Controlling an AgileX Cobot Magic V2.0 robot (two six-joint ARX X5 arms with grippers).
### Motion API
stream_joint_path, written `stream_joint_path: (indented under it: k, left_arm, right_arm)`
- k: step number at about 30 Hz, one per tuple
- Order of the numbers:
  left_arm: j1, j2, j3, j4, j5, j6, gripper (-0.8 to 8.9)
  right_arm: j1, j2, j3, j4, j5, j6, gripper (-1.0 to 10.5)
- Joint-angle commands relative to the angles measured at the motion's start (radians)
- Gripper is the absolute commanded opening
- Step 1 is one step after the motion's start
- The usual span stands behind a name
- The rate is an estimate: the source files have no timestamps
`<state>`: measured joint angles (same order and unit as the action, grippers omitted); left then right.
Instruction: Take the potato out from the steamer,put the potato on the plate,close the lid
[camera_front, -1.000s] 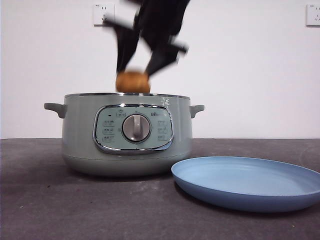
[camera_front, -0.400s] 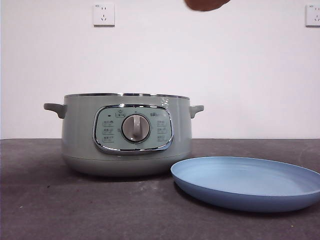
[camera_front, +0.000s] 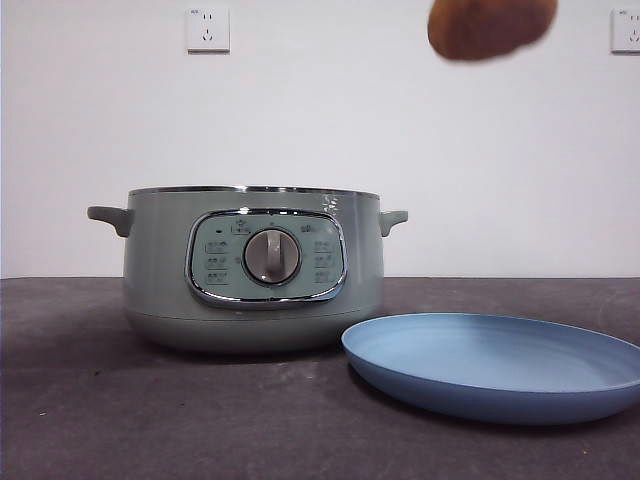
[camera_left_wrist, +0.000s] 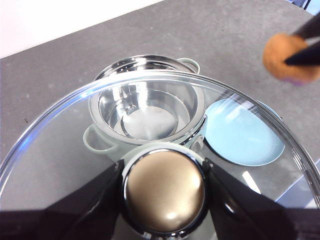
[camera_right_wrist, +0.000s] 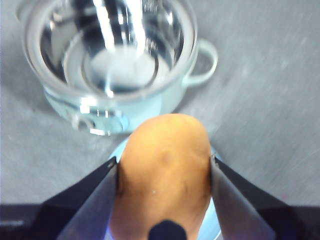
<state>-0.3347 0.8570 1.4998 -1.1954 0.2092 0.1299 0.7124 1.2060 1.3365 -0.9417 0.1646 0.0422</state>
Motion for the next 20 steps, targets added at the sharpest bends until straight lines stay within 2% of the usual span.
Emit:
stream_joint_path:
  k: [1, 12, 14, 20]
  left_arm:
    - [0.002, -0.011, 0.018, 0.043, 0.007, -0.002, -0.09]
    - [0.002, -0.011, 0.018, 0.043, 0.008, -0.002, -0.09]
    - [0.002, -0.011, 0.018, 0.043, 0.008, -0.002, -0.09]
    - [0.002, -0.010, 0.018, 0.044, 0.009, -0.002, -0.09]
  right_arm:
    - [0.001, -0.023, -0.139, 0.068, -0.002, 0.039, -0.2]
    - [-0.014, -0.013, -0.549, 0.458, -0.008, 0.084, -0.2]
    - [-0.031, -0.003, -0.595, 0.521, -0.012, 0.084, -0.2]
    - [-0.108, 0.067, -0.663, 0.651, -0.091, 0.084, -0.2]
